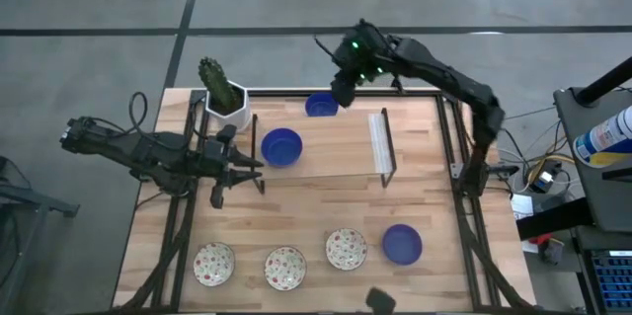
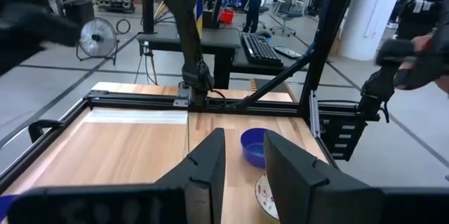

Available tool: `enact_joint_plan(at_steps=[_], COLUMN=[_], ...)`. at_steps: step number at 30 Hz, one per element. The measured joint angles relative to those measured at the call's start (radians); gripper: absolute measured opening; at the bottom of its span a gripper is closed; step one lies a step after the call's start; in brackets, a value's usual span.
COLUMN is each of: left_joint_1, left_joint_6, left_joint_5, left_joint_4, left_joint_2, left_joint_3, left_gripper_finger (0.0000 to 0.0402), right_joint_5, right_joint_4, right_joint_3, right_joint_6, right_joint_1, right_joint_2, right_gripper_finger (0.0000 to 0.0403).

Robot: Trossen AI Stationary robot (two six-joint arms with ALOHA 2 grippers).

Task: Pick & Place Mini bowls
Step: Stack the top blue bowl on the blue bowl on the shelf

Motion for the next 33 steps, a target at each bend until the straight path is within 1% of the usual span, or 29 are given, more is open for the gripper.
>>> enact_joint_plan(at_steps=[2, 5, 7, 10, 13, 17, 24, 33], left_joint_1=[0.001, 0.0, 0.0, 0.0, 0.0, 0.0, 0.0, 0.0], left_joint_6=[-0.008, -0.026, -0.027, -0.027, -0.027, -0.028, -0.033, -0.043], left_joint_5=[0.0, 0.0, 0.0, -0.001, -0.001, -0.001, -0.001, 0.0], left_joint_4=[0.0, 0.005, 0.005, 0.004, 0.003, 0.001, -0.005, 0.004], left_joint_2=[0.0, 0.0, 0.0, -0.001, -0.005, -0.011, -0.026, -0.101], left_joint_3=[0.0, 0.0, 0.0, 0.0, 0.0, 0.0, -0.021, -0.067], left_gripper_finger=[0.0094, 0.0094, 0.0094, 0.0094, 0.0094, 0.0094, 0.0094, 0.0094], right_joint_5=[-0.033, -0.138, -0.183, -0.239, -0.26, -0.258, -0.249, -0.246], right_joint_4=[-0.06, -0.142, -0.185, -0.159, -0.175, -0.187, -0.179, -0.179], right_joint_3=[0.09, 0.213, 0.274, 0.248, 0.248, 0.248, 0.248, 0.236], right_joint_6=[0.016, 0.059, 0.089, 0.126, 0.141, 0.143, 0.159, 0.214], right_joint_1=[-0.04, -0.105, -0.141, -0.181, -0.208, -0.229, -0.225, -0.22], right_joint_2=[0.073, 0.186, 0.256, 0.298, 0.343, 0.38, 0.422, 0.434], right_gripper_finger=[0.0123, 0.0123, 0.0123, 0.0123, 0.0123, 0.0123, 0.0123, 0.0123])
